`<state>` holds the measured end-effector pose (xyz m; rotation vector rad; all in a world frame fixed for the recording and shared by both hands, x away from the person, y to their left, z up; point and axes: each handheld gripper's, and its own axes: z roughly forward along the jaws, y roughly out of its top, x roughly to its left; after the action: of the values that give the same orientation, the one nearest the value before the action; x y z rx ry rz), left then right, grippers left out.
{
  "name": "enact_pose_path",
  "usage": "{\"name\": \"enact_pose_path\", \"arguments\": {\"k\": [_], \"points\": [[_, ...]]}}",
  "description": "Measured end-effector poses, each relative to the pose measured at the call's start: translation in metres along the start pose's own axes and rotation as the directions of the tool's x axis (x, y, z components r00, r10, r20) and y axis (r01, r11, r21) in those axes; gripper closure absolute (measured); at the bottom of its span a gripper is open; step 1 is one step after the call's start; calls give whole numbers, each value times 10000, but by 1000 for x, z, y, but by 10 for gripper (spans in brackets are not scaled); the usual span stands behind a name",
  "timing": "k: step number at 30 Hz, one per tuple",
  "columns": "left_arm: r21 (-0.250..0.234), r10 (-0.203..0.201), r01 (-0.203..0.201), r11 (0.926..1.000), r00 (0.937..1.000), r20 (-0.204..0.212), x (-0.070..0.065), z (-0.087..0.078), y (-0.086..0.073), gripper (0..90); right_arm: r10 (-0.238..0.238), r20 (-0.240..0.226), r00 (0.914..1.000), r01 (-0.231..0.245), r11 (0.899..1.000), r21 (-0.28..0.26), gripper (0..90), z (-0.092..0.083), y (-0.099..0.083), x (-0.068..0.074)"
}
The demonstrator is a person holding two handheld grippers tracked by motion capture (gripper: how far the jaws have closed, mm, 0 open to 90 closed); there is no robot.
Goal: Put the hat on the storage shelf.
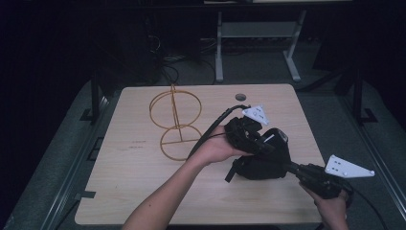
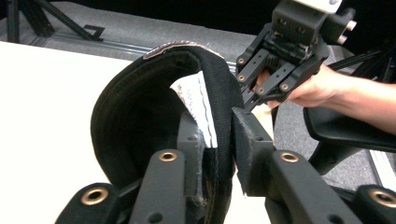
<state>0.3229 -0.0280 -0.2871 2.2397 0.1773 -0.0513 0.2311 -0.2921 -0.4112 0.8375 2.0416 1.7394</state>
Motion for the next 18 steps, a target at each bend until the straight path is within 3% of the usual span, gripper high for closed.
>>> {"name": "enact_pose_path", "arguments": {"k": [3,8,18], "points": [[135,41,-38,9999,9998,-179,0,-4,-1,664,79,-110,9999,-78,9999,153,880,2,4,-1],[-109,75,-80,9999,9989,-457,-1,-19,-4,566,110,-96,9999,-107,9995,283,881,3,13,-4],[-227,31,-52,9997,9955,-950,-5,-41,-24,515,314,-173,9994,-308,9989,348,881,0,24,-8]]}}
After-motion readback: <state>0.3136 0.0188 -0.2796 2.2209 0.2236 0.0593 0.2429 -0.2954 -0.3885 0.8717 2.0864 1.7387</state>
